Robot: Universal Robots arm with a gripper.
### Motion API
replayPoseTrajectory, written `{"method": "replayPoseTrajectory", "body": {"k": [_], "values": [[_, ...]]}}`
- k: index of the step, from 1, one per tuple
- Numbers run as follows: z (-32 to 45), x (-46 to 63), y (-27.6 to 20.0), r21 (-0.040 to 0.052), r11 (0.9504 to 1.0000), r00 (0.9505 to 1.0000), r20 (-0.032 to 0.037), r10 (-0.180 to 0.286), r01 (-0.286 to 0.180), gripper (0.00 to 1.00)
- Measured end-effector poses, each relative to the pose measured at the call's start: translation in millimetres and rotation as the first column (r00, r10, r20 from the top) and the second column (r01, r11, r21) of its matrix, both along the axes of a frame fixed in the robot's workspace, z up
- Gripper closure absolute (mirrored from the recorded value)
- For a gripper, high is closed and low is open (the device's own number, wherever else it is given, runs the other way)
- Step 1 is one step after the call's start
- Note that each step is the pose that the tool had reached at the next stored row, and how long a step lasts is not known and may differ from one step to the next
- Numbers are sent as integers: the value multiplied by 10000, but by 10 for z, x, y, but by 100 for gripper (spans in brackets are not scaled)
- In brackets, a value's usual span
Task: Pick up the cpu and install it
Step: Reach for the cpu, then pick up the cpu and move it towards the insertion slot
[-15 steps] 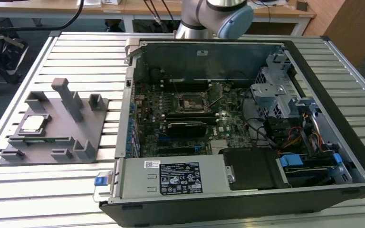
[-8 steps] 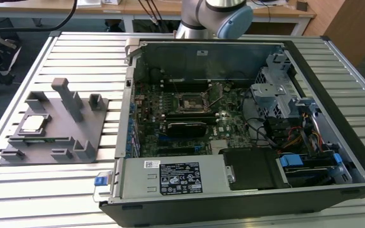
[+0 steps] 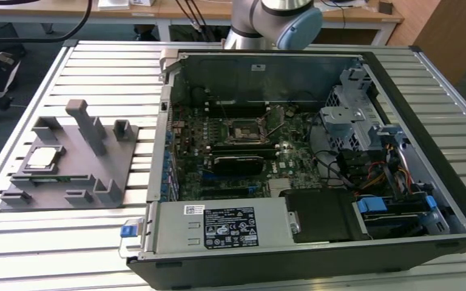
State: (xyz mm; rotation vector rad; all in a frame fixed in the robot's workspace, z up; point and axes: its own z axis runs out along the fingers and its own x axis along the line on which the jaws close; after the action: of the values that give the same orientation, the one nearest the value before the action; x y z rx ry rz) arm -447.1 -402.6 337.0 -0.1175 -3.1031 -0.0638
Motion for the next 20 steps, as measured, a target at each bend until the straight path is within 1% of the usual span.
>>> {"method": "replayPoseTrajectory", "body": {"k": [9, 16, 20], "values": [[-19, -39, 0, -1, 10000, 10000, -1, -1, 1, 89], [-41, -42, 0, 1, 10000, 10000, -3, 0, 0, 89], [-62, -42, -1, 1, 10000, 10000, 26, 0, 0, 89]]}}
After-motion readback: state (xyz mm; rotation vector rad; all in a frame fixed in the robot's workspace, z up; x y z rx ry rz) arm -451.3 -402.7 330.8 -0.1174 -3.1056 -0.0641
